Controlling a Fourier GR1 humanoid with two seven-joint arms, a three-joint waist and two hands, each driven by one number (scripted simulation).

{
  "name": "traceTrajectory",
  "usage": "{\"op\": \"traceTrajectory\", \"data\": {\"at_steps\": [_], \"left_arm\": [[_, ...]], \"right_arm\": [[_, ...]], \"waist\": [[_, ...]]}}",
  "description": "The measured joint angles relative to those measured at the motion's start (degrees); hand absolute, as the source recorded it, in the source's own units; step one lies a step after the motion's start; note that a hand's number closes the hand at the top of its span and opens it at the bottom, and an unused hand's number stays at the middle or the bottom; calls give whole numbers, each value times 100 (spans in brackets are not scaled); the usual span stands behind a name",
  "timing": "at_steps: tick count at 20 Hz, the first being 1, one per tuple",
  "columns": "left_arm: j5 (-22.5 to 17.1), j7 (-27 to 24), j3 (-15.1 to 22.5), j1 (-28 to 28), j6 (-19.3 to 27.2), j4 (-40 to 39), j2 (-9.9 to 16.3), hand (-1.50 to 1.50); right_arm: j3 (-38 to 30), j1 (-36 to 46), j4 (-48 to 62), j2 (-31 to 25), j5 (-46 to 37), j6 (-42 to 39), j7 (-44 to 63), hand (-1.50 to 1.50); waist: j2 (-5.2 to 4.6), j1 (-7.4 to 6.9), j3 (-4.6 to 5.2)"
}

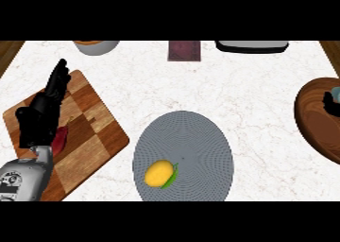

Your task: Pick the cupcake from the placemat and place it in the bowl

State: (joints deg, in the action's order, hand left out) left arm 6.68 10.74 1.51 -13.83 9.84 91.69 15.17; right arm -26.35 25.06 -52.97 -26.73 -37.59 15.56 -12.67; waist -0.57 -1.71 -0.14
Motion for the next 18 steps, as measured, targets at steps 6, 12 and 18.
{"op": "traceTrajectory", "data": {"at_steps": [6,12,18], "left_arm": [[90,-45,-13,-142,29,-198,-64,0],[97,-223,-40,-28,0,-234,-124,0],[42,-125,-193,-7,-112,-120,-41,0]], "right_arm": [[-300,690,1591,-272,526,-541,-917,-150],[-728,1142,2582,-515,1067,-840,-1895,-150],[-1122,1194,3194,-1071,1550,-1377,-2361,-150]], "waist": [[-16,-3,-5],[-12,-1,-5],[8,44,0]]}}
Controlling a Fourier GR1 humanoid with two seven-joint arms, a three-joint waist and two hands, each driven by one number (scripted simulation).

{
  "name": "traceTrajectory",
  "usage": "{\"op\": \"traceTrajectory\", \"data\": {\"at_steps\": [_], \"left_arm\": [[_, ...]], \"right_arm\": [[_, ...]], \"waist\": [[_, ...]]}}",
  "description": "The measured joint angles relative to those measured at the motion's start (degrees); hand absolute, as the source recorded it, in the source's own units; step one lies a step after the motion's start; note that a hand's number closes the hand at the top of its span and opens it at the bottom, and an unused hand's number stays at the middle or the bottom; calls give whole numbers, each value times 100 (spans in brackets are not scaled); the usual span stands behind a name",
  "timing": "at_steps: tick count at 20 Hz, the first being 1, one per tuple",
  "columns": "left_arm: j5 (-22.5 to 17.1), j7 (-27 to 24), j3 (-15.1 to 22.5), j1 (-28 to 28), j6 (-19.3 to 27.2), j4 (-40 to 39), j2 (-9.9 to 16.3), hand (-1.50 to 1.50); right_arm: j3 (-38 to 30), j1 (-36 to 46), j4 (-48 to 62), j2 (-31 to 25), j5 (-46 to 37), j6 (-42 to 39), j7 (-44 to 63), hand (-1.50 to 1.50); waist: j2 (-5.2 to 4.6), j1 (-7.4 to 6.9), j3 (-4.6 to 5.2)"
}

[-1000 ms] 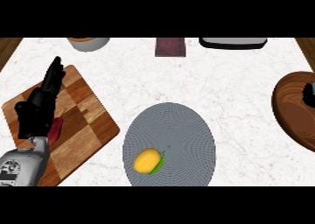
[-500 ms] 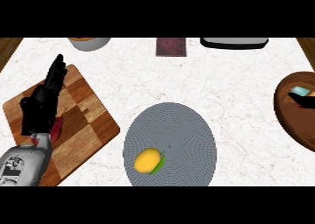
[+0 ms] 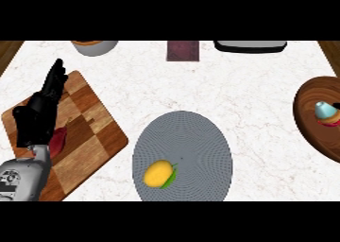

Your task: Pick the cupcake from the placemat and place it in the bowl

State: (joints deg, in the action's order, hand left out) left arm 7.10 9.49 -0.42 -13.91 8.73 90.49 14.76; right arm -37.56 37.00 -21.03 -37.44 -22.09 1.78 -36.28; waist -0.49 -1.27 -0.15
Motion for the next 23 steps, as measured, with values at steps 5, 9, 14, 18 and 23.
{"op": "traceTrajectory", "data": {"at_steps": [5,9,14,18,23], "left_arm": [[36,-7,-21,161,-25,75,-24,0],[49,63,-69,183,-21,168,-33,0],[80,-24,-80,175,-53,75,-91,0],[90,19,-111,266,-83,212,-89,0],[147,-48,-133,270,-70,147,-126,0]], "right_arm": [[-277,-327,101,-458,470,-865,-134,-150],[-499,-773,206,-848,836,-1736,-471,-150],[-532,-1435,211,-1071,1084,-2415,-818,-150],[-475,-1904,34,-1094,1240,-2597,-915,-150],[-394,-2324,-176,-1050,1408,-2637,-1059,-150]], "waist": [[32,78,7],[38,108,7],[43,140,8],[51,147,9],[51,153,9]]}}
